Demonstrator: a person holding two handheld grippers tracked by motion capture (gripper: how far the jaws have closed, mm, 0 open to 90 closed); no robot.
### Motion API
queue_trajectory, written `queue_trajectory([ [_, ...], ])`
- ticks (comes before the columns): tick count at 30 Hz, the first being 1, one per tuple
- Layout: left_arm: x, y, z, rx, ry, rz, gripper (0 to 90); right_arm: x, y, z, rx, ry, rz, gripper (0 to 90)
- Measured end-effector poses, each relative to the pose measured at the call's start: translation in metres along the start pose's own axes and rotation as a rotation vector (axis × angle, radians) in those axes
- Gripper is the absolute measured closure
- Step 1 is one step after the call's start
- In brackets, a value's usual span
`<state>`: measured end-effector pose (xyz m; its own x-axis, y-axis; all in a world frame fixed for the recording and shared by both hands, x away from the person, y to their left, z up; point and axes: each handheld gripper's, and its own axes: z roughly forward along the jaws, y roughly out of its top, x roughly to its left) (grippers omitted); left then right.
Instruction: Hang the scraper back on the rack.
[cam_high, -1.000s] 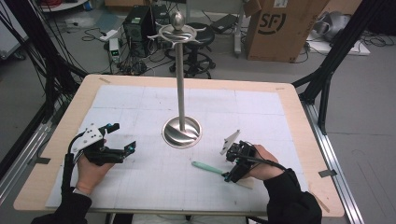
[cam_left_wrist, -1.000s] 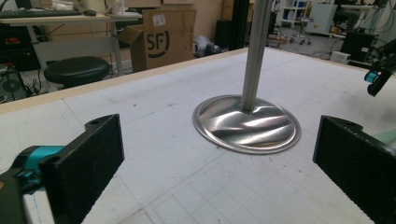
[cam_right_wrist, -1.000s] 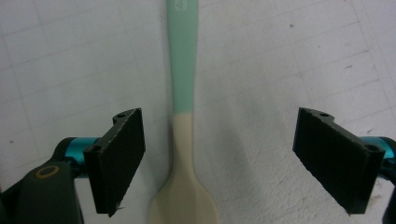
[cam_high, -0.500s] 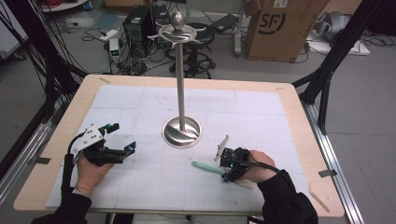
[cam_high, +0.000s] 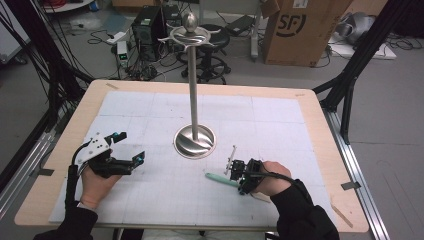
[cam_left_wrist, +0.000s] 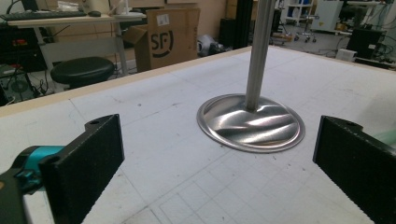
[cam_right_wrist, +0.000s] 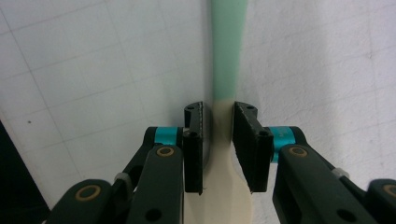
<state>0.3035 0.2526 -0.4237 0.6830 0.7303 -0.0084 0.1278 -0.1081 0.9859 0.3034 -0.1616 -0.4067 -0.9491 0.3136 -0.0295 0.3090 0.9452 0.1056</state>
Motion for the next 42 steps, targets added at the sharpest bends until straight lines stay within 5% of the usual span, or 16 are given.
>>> queue_trajectory([
  [13, -0.001, 0.0, 0.0, 0.003, 0.001, 0.0, 2.4, 0.004, 0.0, -0.001, 0.027, -0.03, -0.026, 80.4],
  [18, 0.0, 0.0, 0.0, 0.004, 0.001, -0.001, 2.4, -0.003, -0.011, -0.001, -0.063, 0.027, 0.018, 80.3],
  [26, 0.0, 0.0, 0.001, -0.001, -0.001, -0.006, 2.4, -0.016, -0.023, -0.01, -0.164, -0.007, 0.11, 80.4],
  [33, 0.0, 0.0, 0.0, -0.001, -0.004, -0.004, 2.4, -0.025, -0.035, -0.027, -0.331, -0.007, 0.21, 80.4],
  [42, 0.0, 0.0, 0.0, -0.003, -0.004, -0.004, 2.4, -0.034, -0.051, -0.04, -0.514, -0.006, 0.279, 80.6],
])
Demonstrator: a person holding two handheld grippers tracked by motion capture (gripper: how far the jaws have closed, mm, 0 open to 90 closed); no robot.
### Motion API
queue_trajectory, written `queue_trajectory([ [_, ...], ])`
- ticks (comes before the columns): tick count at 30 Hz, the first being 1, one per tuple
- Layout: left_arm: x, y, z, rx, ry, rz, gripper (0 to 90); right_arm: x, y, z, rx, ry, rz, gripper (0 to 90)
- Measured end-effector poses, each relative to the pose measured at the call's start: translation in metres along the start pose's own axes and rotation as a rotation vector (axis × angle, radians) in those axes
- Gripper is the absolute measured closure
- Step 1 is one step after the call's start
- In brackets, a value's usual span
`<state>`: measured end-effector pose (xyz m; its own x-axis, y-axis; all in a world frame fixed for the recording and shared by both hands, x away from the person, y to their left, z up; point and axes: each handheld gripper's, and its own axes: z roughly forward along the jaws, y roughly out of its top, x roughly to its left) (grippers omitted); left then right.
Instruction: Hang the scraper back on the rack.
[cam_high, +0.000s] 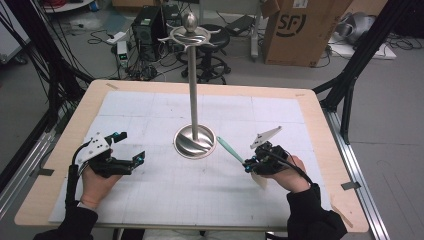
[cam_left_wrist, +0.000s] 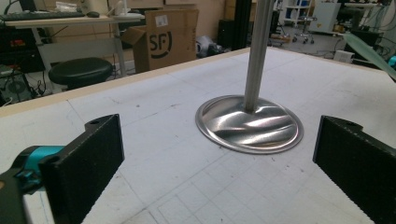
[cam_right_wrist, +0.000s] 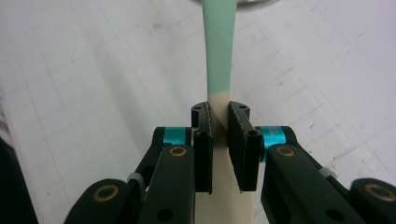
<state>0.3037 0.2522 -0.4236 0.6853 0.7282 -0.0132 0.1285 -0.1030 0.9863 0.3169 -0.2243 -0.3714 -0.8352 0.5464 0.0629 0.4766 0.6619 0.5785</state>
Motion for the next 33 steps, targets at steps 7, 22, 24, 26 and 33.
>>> queue_trajectory([
  [7, 0.0, 0.0, 0.0, 0.002, 0.002, 0.001, 2.4, -0.005, -0.002, -0.009, -0.164, 0.013, -0.011, 80.6],
  [22, 0.0, 0.0, -0.001, 0.0, 0.0, -0.002, 2.4, -0.016, -0.004, -0.025, -0.463, 0.084, 0.036, 80.6],
  [24, 0.0, 0.0, -0.001, -0.001, 0.003, 0.0, 2.4, -0.017, -0.003, -0.028, -0.506, 0.09, 0.033, 80.6],
  [26, 0.0, 0.0, 0.0, 0.004, 0.003, 0.002, 2.4, -0.016, -0.001, -0.032, -0.563, 0.058, 0.006, 80.6],
  [33, -0.001, 0.0, -0.001, 0.007, 0.006, 0.004, 2.4, -0.017, 0.015, -0.038, -0.672, 0.079, 0.005, 80.6],
])
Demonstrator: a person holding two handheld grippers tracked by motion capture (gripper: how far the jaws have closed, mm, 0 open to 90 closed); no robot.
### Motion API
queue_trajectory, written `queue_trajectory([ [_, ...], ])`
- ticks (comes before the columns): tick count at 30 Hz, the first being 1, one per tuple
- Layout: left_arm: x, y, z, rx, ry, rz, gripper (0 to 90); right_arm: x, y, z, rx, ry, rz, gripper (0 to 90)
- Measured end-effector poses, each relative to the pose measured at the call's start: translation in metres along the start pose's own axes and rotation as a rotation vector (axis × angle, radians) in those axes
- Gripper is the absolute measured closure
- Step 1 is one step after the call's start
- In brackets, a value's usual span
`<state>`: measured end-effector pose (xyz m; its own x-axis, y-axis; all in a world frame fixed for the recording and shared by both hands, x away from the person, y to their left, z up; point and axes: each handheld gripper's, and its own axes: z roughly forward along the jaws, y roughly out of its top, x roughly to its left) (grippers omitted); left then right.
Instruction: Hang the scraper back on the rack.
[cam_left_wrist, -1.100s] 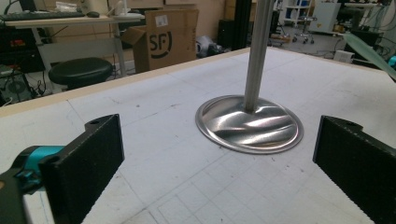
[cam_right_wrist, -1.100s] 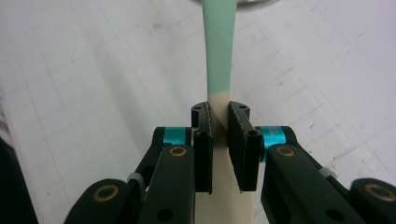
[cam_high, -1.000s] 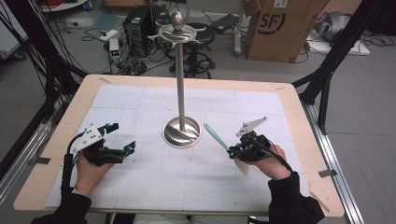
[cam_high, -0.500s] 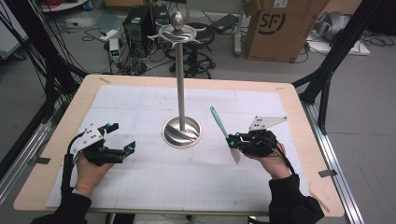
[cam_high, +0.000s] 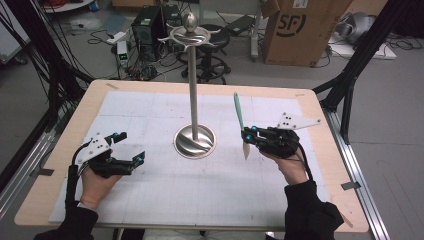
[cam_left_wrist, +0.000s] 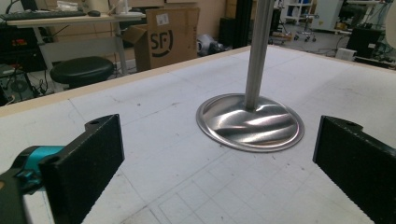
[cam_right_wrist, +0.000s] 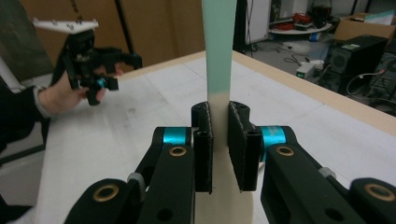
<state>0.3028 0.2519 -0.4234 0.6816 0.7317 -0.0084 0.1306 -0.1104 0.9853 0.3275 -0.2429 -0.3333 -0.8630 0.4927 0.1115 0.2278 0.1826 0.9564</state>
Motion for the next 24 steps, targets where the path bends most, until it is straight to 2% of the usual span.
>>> queue_trajectory([
  [4, 0.0, 0.0, 0.0, 0.001, 0.001, 0.001, 2.4, -0.003, 0.008, 0.006, -0.029, 0.006, -0.001, 80.6],
  [8, 0.0, 0.0, 0.0, 0.002, 0.004, 0.003, 2.4, -0.007, 0.02, 0.008, -0.012, 0.007, -0.012, 80.6],
  [15, 0.0, 0.0, 0.0, 0.004, 0.005, 0.002, 2.4, -0.012, 0.046, 0.01, -0.075, 0.034, -0.022, 80.6],
  [19, 0.0, 0.0, 0.0, 0.005, 0.005, 0.003, 2.4, -0.013, 0.061, 0.014, -0.095, 0.032, -0.035, 80.6],
  [23, 0.0, 0.0, 0.0, 0.002, 0.005, 0.003, 2.4, -0.01, 0.072, 0.018, -0.122, 0.046, -0.037, 80.6],
  [24, 0.0, 0.0, 0.0, 0.001, 0.005, 0.003, 2.4, -0.008, 0.075, 0.019, -0.124, 0.044, -0.054, 80.6],
])
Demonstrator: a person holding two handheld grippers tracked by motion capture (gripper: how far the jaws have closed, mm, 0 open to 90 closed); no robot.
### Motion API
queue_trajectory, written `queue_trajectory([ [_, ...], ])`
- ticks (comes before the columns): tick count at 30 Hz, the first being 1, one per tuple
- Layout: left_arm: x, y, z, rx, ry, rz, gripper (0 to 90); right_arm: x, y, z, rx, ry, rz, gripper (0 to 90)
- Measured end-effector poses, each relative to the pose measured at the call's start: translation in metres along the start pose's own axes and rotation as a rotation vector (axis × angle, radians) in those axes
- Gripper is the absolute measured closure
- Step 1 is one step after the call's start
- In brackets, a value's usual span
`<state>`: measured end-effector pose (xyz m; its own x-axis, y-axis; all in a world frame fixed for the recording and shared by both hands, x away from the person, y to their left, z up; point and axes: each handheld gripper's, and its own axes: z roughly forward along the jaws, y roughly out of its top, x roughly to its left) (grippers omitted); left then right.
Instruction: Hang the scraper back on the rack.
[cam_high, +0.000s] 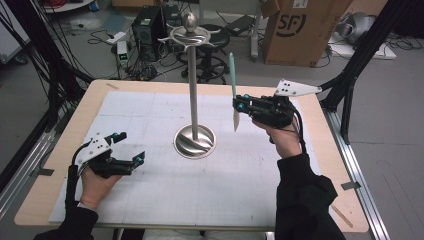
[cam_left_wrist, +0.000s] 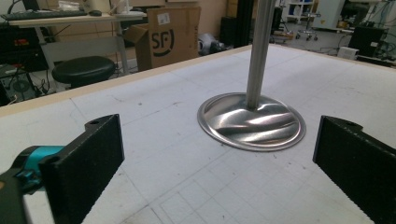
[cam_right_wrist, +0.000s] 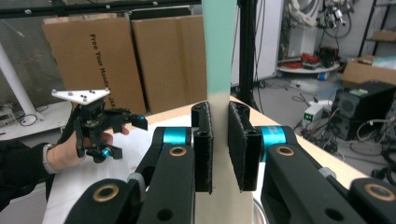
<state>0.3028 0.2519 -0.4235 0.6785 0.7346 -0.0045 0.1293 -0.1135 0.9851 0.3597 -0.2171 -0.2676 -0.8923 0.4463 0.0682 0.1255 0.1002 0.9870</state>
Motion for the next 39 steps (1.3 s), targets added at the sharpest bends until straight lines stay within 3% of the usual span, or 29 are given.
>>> queue_trajectory([
  [13, 0.0, 0.0, 0.0, 0.0, 0.0, 0.0, 2.4, 0.001, 0.016, 0.013, -0.002, -0.018, -0.005, 80.6],
  [30, 0.0, 0.001, -0.001, -0.004, 0.002, 0.005, 2.4, 0.005, 0.025, 0.022, 0.014, 0.0, -0.036, 80.6],
  [39, 0.0, 0.0, -0.001, -0.003, 0.002, 0.002, 2.4, 0.001, 0.024, 0.023, 0.017, -0.011, -0.025, 80.6],
])
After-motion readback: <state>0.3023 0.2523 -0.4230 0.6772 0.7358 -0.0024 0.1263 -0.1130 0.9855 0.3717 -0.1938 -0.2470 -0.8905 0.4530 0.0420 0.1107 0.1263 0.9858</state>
